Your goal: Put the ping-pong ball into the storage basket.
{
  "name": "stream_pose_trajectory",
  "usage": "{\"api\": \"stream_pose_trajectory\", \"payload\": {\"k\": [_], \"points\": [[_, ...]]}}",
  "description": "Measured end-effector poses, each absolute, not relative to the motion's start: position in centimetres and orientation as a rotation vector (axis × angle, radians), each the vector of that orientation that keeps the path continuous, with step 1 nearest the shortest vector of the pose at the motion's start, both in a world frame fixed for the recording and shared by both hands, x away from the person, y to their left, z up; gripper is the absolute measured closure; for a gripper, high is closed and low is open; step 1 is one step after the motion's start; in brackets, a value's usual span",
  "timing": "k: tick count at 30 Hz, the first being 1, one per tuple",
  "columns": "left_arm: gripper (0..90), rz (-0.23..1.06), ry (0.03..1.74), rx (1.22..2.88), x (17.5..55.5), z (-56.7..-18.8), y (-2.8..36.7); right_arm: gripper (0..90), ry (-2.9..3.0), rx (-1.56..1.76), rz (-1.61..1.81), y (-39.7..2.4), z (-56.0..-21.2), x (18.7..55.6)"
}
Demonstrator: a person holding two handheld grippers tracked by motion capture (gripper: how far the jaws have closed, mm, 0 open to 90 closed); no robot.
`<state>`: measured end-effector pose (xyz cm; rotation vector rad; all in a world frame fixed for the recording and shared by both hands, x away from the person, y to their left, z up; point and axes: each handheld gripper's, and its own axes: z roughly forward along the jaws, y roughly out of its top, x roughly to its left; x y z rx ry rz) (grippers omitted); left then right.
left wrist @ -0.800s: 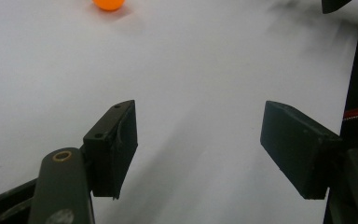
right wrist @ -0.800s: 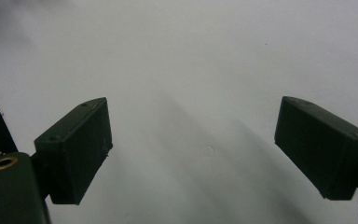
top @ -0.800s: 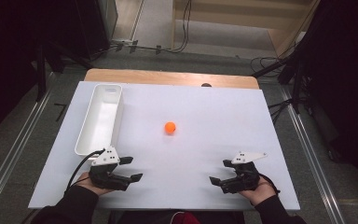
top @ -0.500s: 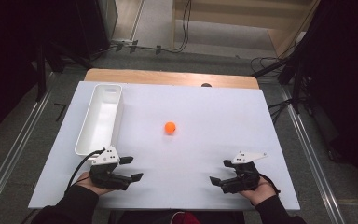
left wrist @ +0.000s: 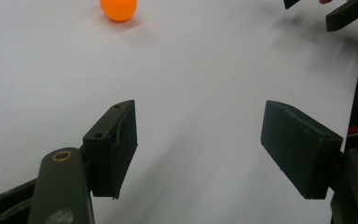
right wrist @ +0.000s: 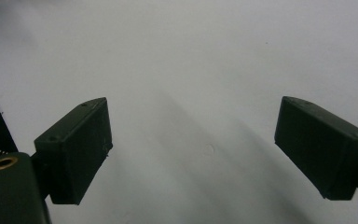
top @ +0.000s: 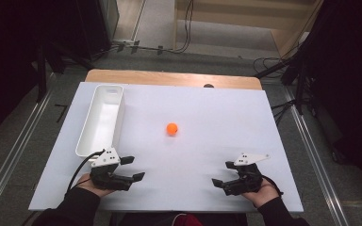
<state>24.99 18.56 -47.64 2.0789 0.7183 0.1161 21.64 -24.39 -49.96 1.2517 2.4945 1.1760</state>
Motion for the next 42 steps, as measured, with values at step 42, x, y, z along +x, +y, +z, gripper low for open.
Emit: {"api": "stream_pose_trajectory", "payload": {"k": [42], "points": [[26.0,0.105,0.712,2.09,25.3,-47.3,17.88,9.8,2.498,1.261,1.178,-24.3,-50.02,21.69]]}}
